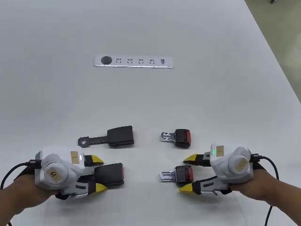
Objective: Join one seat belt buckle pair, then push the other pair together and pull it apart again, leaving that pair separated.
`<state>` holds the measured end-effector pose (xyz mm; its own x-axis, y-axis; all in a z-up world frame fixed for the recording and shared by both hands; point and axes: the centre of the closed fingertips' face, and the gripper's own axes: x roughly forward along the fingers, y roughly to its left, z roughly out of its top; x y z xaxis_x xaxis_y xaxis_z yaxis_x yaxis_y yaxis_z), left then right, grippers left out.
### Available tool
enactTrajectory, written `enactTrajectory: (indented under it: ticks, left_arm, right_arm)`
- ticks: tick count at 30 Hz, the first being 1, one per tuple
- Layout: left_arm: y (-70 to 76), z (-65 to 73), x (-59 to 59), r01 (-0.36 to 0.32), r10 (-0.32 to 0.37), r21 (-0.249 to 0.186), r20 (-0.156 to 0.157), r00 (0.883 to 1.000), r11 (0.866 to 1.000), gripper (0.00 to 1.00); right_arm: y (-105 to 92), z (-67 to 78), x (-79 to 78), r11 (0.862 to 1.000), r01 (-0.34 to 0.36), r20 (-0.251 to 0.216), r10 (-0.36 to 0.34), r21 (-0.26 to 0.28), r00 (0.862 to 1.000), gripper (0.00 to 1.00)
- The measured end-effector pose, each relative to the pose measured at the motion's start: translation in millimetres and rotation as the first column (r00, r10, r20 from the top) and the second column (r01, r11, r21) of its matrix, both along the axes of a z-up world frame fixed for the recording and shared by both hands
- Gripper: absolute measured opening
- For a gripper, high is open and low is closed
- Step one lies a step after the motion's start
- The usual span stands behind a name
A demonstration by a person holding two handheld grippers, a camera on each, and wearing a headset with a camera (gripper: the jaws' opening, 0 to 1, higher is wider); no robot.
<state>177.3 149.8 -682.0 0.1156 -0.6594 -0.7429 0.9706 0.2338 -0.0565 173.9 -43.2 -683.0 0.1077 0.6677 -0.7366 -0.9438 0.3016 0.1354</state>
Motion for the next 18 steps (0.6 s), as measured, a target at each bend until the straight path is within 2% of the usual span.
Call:
enactTrajectory:
  ticks: [3, 4, 7, 9, 18]
  left_arm:
    - [0.7, -0.5, -1.2, 0.049, -0.049, 0.009, 0.020, 0.999, 0.999, 0.34]
    - [2.2, -2.5, -1.1, 0.062, -0.063, 0.017, 0.018, 0.998, 0.998, 0.34]
    - [4.2, -4.1, -1.9, 0.095, -0.095, 0.035, 0.010, 0.995, 0.995, 0.33]
    - [4.3, -4.8, -2.2, 0.122, -0.123, 0.051, 0.020, 0.992, 0.991, 0.33]
    - [5.6, -5.5, -0.4, 0.106, -0.106, 0.052, 0.000, 0.994, 0.993, 0.33]
  right_arm:
    - [0.6, 0.4, 0.0, 1.000, -0.007, 0.000, 0.007, 0.000, 1.000, 0.36]
    - [0.7, 0.4, -0.6, 1.000, -0.021, 0.013, 0.021, -0.009, 1.000, 0.36]
    - [1.9, -0.2, 1.4, 1.000, -0.018, 0.009, 0.018, -0.013, 1.000, 0.36]
    - [3.9, 1.1, 1.5, 1.000, -0.022, 0.015, 0.023, -0.020, 1.000, 0.35]
    - [14.8, 0.4, 3.1, 0.999, -0.034, 0.015, 0.034, -0.014, 0.999, 0.34]
